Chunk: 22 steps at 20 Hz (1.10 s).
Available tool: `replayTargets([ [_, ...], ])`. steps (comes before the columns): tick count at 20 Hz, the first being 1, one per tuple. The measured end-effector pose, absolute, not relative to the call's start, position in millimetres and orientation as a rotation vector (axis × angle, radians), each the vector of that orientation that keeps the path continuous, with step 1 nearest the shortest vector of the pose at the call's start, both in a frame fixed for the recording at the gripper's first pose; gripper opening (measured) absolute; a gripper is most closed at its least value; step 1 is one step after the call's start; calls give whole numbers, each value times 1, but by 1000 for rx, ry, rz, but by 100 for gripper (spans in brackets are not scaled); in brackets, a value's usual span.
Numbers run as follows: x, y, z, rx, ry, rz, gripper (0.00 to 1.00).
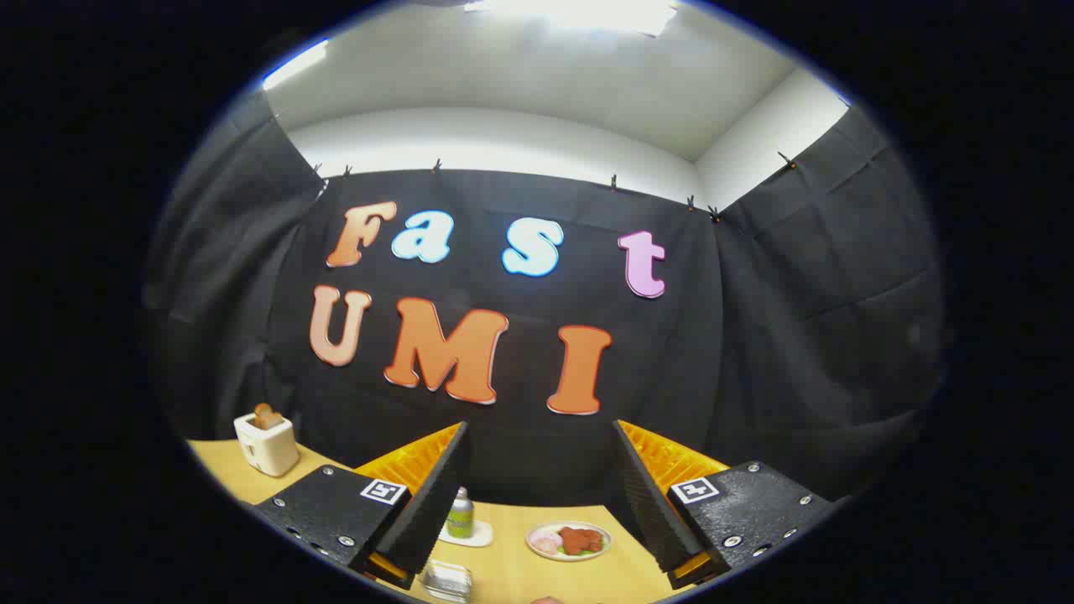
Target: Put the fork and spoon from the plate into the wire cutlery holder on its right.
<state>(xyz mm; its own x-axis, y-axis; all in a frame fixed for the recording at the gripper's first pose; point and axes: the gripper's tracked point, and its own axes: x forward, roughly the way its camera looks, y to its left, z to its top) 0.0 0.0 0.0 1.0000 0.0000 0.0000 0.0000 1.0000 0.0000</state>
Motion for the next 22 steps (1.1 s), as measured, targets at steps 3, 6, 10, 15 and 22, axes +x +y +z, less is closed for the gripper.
replayTargets([
  [3, 5, 31, 3, 22, -5, 62, 96],
  [6, 12, 60, 12, 52, -16, 109, 95],
  [10, 19, 81, 16, 38, -24, 140, 98],
  [15, 15, 104, 0, 146, 89, 182, 98],
  [22, 18, 99, -9, 46, 64, 85, 98],
])
